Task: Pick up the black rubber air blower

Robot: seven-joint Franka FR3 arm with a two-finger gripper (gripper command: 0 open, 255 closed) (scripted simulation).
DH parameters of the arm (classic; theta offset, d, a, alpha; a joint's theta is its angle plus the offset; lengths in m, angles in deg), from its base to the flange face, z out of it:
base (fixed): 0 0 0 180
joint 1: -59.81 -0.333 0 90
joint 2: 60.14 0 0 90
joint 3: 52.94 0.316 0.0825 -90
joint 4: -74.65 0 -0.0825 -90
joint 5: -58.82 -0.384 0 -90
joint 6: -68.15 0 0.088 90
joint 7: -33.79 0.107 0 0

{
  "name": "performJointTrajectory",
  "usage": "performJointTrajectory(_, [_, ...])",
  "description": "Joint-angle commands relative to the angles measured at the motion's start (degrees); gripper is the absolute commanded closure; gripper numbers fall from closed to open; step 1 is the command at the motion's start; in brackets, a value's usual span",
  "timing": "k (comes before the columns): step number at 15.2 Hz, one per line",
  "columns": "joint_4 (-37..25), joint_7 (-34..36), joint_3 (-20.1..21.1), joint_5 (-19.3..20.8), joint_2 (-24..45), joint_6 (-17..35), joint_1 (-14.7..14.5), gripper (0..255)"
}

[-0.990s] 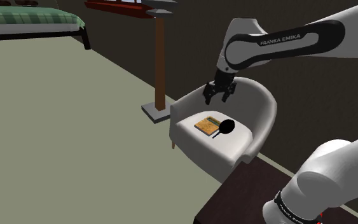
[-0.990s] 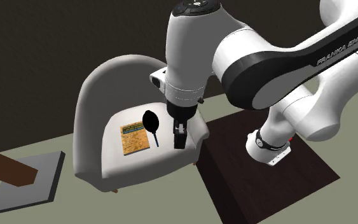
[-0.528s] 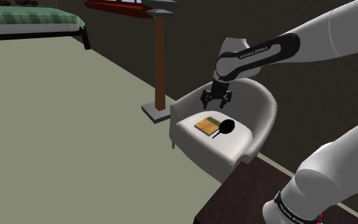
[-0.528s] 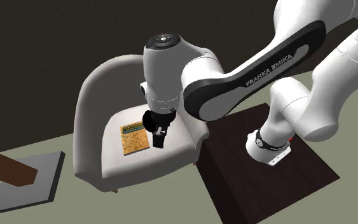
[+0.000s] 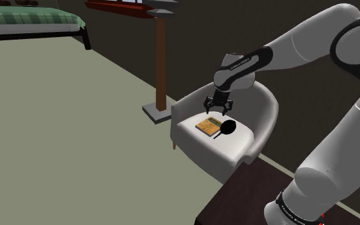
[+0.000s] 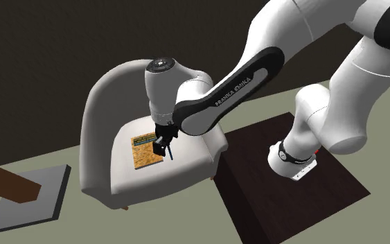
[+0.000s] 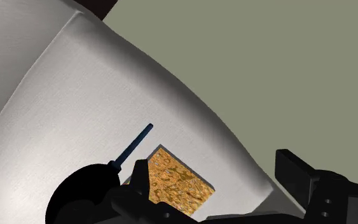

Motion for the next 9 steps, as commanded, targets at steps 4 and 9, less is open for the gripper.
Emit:
performJointTrajectory(4, [-2.92, 2.35, -1.92, -2.62, 9.12, 5.22, 2.06, 0])
performJointTrajectory(9, [-6.45, 3.86, -3.25, -6.36, 17.87, 9.26, 4.5, 0])
